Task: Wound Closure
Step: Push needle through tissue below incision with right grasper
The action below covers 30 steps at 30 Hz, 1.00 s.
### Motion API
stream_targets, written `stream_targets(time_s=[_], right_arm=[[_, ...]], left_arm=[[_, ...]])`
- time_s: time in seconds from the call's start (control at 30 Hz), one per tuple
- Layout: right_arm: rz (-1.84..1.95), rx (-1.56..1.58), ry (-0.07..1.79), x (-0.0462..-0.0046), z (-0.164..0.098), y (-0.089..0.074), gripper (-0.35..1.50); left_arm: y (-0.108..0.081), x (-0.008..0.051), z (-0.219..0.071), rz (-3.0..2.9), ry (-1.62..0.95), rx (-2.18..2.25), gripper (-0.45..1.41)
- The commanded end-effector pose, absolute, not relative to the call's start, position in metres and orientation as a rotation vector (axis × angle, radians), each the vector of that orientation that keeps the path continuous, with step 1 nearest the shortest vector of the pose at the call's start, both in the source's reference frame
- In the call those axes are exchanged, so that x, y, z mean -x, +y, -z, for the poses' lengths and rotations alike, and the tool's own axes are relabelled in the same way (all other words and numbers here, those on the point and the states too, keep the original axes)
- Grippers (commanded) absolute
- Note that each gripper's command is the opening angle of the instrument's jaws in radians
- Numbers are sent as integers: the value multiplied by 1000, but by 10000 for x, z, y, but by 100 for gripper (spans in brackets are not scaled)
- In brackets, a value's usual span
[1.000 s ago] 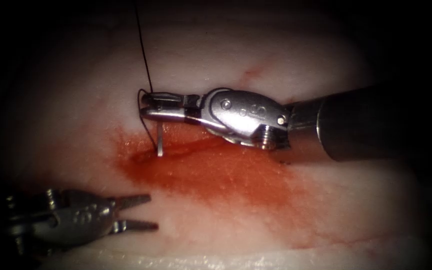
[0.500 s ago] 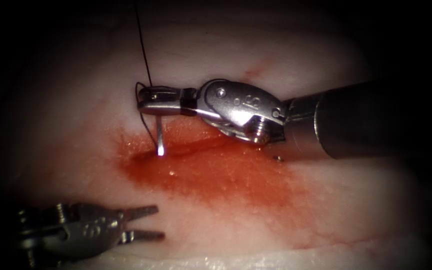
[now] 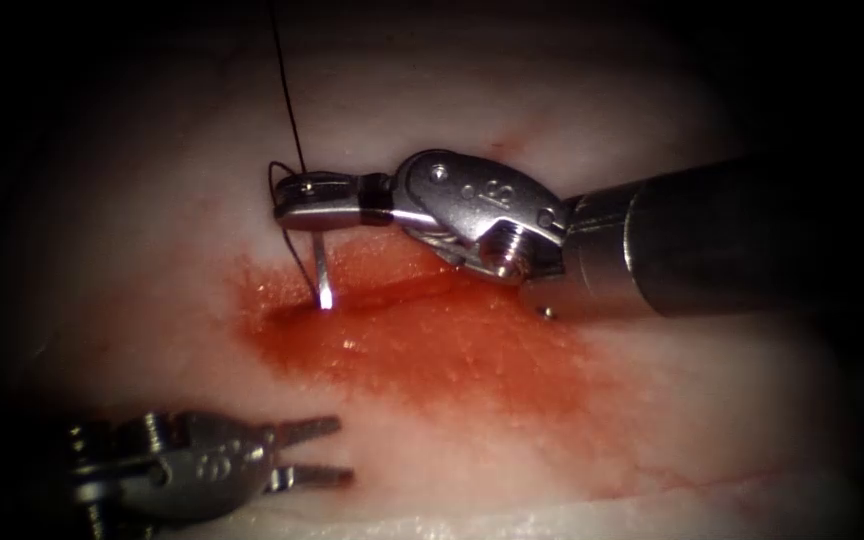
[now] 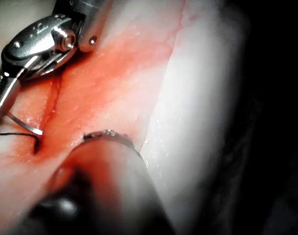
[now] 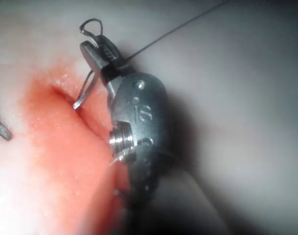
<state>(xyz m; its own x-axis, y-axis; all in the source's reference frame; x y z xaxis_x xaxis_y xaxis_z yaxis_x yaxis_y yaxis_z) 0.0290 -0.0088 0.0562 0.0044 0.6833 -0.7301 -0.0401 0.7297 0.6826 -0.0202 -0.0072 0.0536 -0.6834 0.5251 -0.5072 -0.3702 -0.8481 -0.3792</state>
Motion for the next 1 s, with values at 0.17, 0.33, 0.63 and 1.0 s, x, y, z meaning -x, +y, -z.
stream_targets(time_s=[0.17, 0.33, 0.63, 1.0], right_arm=[[-666, -607, 1460, -297, -566, -86, -35], [-705, -622, 1454, -300, -567, -84, -35], [-736, -647, 1446, -300, -567, -84, -35], [-778, -697, 1437, -300, -568, -81, -35]], left_arm=[[-74, 204, -545, -2491, -343, 849, 5], [-72, 202, -555, -2495, -340, 856, 5], [-75, 196, -581, -2488, -362, 835, 4], [-76, 189, -591, -2493, -378, 823, 2]])
